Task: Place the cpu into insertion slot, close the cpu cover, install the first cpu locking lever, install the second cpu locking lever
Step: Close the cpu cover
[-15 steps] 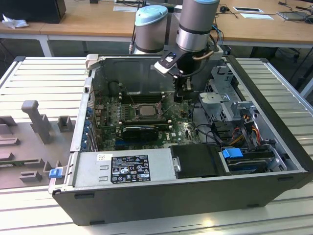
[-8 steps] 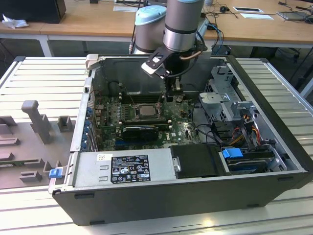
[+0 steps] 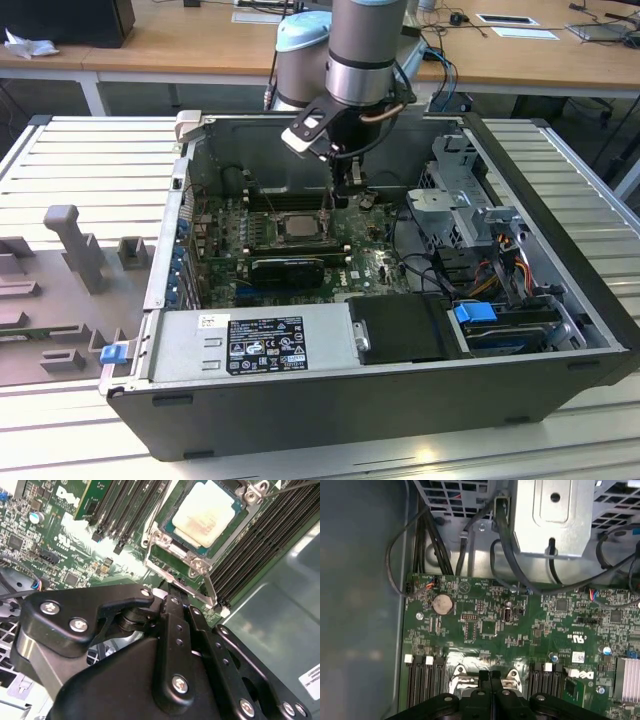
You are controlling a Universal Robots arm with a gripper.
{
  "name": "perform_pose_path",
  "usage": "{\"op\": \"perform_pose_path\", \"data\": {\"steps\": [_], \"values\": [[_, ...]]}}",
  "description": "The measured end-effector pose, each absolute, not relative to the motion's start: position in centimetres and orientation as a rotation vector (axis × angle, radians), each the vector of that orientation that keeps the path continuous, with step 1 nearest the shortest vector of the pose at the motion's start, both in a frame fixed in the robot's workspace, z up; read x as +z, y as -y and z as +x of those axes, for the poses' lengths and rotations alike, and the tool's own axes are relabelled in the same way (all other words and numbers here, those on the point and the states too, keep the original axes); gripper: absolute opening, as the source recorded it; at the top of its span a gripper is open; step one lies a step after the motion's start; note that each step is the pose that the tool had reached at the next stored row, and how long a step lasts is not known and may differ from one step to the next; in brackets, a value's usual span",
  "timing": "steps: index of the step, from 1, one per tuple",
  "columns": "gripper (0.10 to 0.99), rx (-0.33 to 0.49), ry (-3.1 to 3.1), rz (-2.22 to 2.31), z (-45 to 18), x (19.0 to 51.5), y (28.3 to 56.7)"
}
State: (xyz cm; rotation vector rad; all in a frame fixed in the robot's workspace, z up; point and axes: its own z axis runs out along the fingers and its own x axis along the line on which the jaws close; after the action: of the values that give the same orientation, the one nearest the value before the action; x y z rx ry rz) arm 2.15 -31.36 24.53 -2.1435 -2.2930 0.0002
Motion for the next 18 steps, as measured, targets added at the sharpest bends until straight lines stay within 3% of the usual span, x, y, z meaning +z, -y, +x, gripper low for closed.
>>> {"op": "perform_pose_path", "data": {"steps": [18], "values": [[0.106, -0.005, 2.297, -2.145, -0.1, 23.4, 31.4]]}}
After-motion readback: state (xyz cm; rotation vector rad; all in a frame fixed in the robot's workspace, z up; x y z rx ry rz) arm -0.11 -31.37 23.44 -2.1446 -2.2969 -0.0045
